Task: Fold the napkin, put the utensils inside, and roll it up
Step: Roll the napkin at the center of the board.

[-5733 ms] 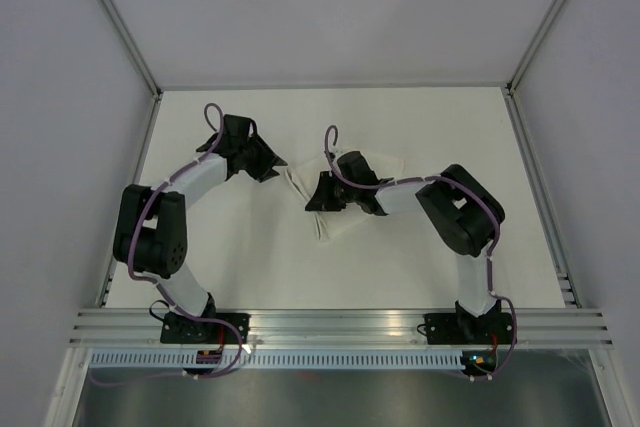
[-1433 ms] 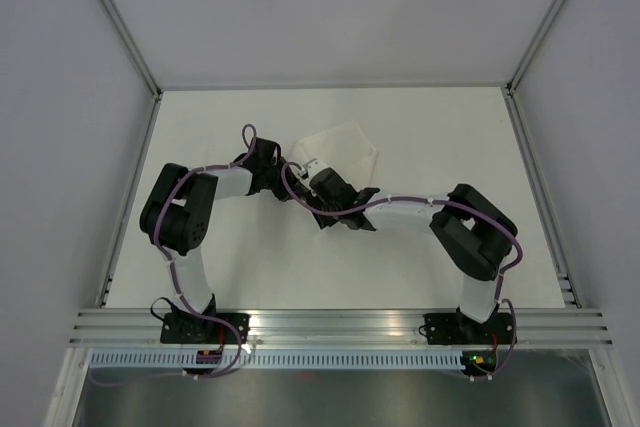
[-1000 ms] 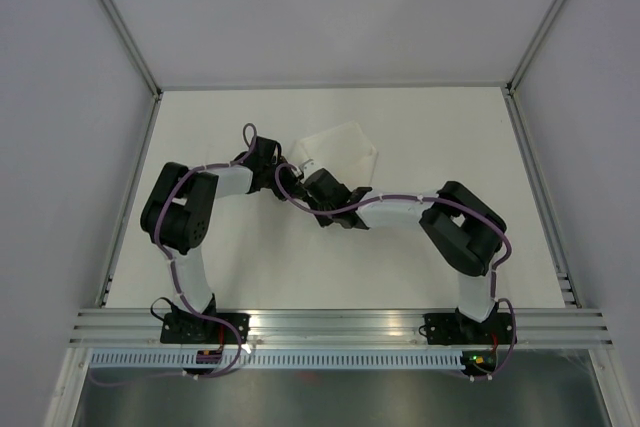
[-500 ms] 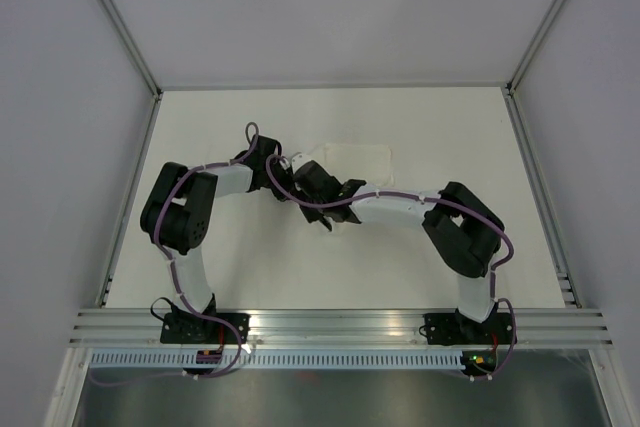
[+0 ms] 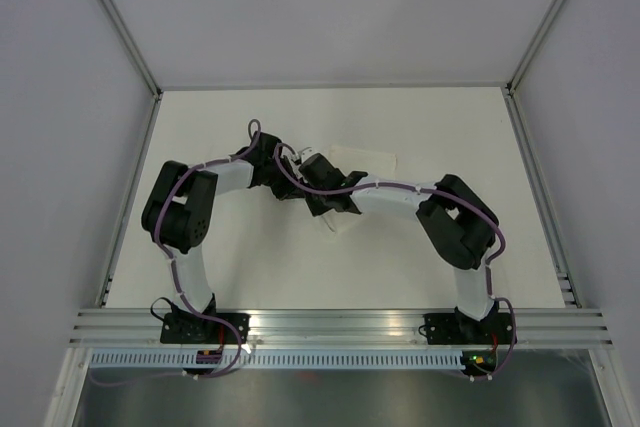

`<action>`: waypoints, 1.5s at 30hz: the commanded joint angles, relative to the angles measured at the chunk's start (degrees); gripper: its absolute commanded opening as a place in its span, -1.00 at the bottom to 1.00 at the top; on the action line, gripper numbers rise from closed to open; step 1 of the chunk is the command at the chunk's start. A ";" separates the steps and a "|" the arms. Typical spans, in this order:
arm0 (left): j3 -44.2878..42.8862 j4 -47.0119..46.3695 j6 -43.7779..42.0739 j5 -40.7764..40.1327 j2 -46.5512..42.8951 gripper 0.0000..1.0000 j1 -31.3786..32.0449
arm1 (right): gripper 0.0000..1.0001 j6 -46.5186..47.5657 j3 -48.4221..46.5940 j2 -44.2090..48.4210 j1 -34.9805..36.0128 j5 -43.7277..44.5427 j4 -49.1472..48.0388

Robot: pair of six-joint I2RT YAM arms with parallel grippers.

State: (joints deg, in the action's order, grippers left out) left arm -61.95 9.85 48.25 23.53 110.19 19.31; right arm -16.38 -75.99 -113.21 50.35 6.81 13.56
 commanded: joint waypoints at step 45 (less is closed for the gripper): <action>20.73 -44.53 16.69 5.99 -6.76 -0.53 -2.96 | -0.99 -10.25 13.58 2.02 -5.70 2.86 -8.11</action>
State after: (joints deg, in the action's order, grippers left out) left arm -42.15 -18.87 59.20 24.14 100.86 16.25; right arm -27.27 -64.93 -110.85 45.15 6.76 -0.62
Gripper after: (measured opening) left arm 0.241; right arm 0.007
